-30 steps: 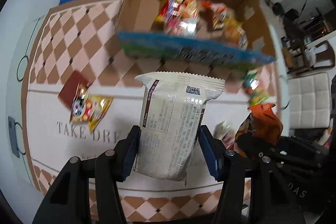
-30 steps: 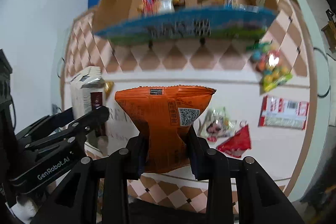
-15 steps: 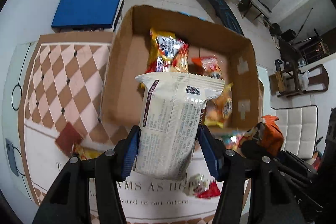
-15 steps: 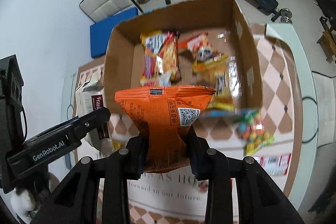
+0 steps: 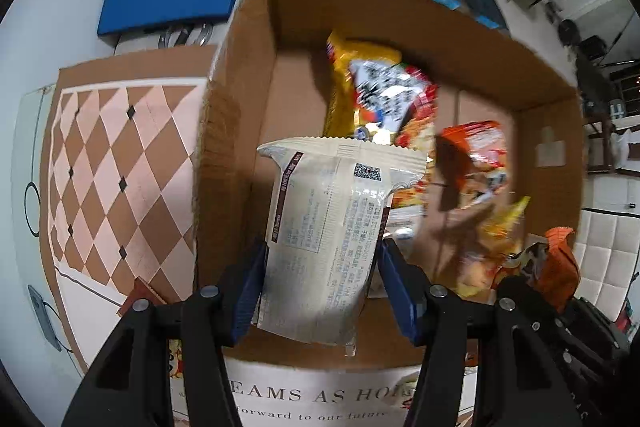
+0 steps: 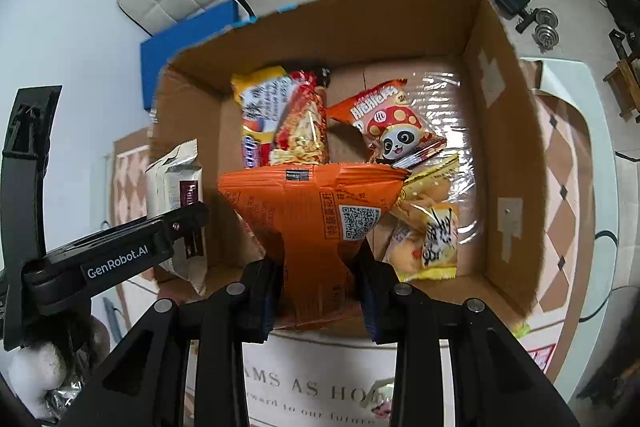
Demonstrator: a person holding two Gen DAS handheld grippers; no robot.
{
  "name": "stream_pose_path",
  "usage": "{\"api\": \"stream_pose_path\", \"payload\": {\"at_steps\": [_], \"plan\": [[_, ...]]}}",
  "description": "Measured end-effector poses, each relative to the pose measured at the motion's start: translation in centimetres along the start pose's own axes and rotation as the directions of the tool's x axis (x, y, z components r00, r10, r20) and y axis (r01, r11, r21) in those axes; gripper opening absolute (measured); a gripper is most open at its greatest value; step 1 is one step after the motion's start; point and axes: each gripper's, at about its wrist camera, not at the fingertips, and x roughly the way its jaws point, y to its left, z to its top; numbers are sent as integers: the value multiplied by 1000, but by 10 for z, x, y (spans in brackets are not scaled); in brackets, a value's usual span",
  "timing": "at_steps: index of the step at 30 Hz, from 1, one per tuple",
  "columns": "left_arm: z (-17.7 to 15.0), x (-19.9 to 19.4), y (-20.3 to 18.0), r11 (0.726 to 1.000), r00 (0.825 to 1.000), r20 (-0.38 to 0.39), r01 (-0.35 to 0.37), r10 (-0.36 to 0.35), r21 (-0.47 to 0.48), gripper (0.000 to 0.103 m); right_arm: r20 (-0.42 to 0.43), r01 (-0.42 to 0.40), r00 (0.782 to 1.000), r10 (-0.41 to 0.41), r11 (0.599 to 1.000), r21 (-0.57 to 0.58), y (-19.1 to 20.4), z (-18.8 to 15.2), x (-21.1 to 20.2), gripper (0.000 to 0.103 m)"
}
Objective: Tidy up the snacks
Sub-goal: 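Carry both held packs over the box and open both tools inside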
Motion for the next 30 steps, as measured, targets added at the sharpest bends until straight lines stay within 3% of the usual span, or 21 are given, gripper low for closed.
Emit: {"api": "stream_pose_path", "payload": {"at_steps": [5,15,17,18,19,21,30], "plan": [[6,24,7,1000,998,-53,-28,28,2,54,-56,28,998,-27,1000,10,-7,11,32,36],[7,35,3,998,996,-74,-50,52,25,56,-140,50,989,-50,999,-2,-9,18,70,39],[6,35,3,998,996,-74,-52,53,24,57,-174,62,983,-62,998,-8,-10,18,76,50],[7,34,3,999,996,-69,-51,52,16,63,-181,64,981,-66,998,-12,-10,18,78,78],[7,32,3,999,997,-61,-49,50,11,77,-179,73,981,-76,997,-20,-9,17,78,94],[6,30,2,999,998,-57,-35,36,11,81,-172,93,980,-99,995,-40,-7,15,76,94],[-2,6,-9,999,999,-10,-50,50,21,82,-144,124,981,-128,992,-31,-16,7,57,94]]}}
